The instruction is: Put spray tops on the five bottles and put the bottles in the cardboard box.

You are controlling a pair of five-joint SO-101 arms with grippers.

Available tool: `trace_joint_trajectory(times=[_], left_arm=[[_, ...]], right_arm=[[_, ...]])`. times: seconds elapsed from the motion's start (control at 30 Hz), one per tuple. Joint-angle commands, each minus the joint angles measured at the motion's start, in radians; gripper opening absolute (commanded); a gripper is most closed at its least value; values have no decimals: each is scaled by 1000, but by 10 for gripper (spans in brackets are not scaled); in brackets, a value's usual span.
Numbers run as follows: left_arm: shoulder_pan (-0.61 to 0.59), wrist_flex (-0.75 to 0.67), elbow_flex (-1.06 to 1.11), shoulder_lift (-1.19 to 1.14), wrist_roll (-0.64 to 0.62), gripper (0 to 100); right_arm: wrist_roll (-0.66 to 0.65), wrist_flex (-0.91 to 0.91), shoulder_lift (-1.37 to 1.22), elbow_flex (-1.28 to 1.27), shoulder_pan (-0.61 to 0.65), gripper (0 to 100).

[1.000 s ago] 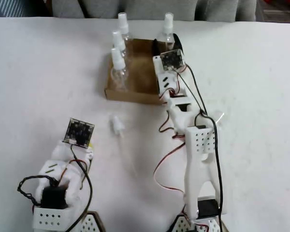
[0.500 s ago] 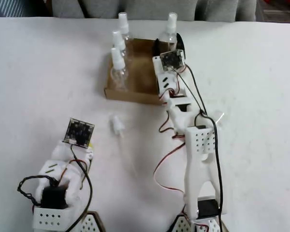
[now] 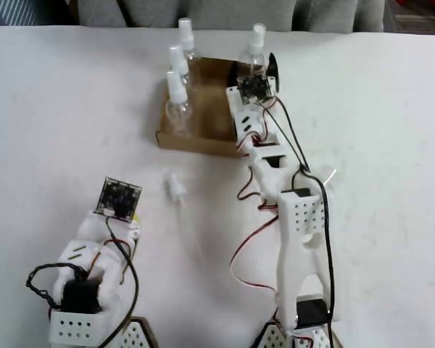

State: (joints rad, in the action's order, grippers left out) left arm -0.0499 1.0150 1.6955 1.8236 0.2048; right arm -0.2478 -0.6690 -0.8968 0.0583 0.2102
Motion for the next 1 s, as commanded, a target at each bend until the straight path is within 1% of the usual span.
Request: trace_joint_trajectory(times=[0.0, 0.17, 0.27, 0.33, 0.67, 0.8, 0.97], left_arm=[[-5, -23, -2, 5, 12, 57], [-5, -23, -2, 5, 12, 57], [-7, -23, -2, 5, 12, 57], [-7, -23, -2, 5, 12, 57], [-7, -23, -2, 5, 12, 57], [-7, -23, -2, 5, 12, 57], [-7, -23, -2, 5, 12, 57]], right_arm=[[-12, 10, 47, -3, 5, 255], [-18, 8, 51, -5, 5, 256], [-81, 7, 47, -5, 5, 257], [-97, 7, 47, -8, 5, 257], [-97, 5, 58, -29, 5, 260], [-97, 13, 76, -40, 15, 315], [-97, 8, 113, -86, 31, 320]])
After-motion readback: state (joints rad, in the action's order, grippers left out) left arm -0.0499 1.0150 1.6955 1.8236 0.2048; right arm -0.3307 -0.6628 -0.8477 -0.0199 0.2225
